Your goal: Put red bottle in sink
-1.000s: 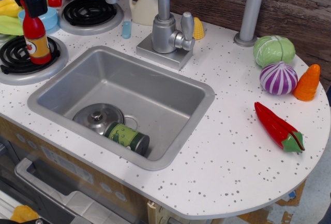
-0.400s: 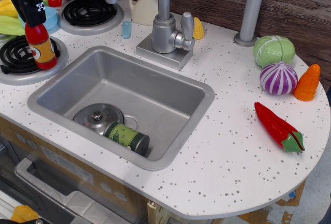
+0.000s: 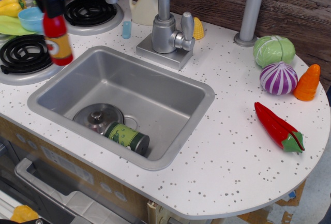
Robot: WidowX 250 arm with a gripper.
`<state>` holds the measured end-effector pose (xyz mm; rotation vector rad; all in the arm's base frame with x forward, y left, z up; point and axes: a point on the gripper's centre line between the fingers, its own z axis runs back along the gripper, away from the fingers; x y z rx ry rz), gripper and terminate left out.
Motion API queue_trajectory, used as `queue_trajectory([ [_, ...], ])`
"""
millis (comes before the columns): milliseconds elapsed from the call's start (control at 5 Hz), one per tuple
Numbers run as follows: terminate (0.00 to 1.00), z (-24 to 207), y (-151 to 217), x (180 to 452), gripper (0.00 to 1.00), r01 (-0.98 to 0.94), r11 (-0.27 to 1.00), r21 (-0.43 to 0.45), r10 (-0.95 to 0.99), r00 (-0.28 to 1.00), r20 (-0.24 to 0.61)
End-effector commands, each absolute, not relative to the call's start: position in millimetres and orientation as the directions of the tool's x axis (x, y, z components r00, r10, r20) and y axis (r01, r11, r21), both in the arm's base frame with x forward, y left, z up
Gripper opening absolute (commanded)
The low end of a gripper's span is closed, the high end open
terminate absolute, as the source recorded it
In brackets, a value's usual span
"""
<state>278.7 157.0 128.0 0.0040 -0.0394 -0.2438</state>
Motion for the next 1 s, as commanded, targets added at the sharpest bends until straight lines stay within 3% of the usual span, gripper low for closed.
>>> queue_trajectory([
  [0, 0.0, 108.6, 106.1, 281.8, 0.0, 0.326, 0.945, -0.025, -0.323, 0.942, 0.087],
  [200, 0.0, 92.9, 85.3, 293.3, 0.0, 0.512, 0.857, -0.053, -0.508, 0.858, 0.074],
  [600, 0.0, 80.7, 65.7, 324.7, 0.0, 0.697, 0.713, -0.083, -0.691, 0.717, 0.088],
  [800, 0.0, 79.9, 64.4, 324.5, 0.0, 0.707, 0.706, -0.035, -0.702, 0.706, 0.099],
])
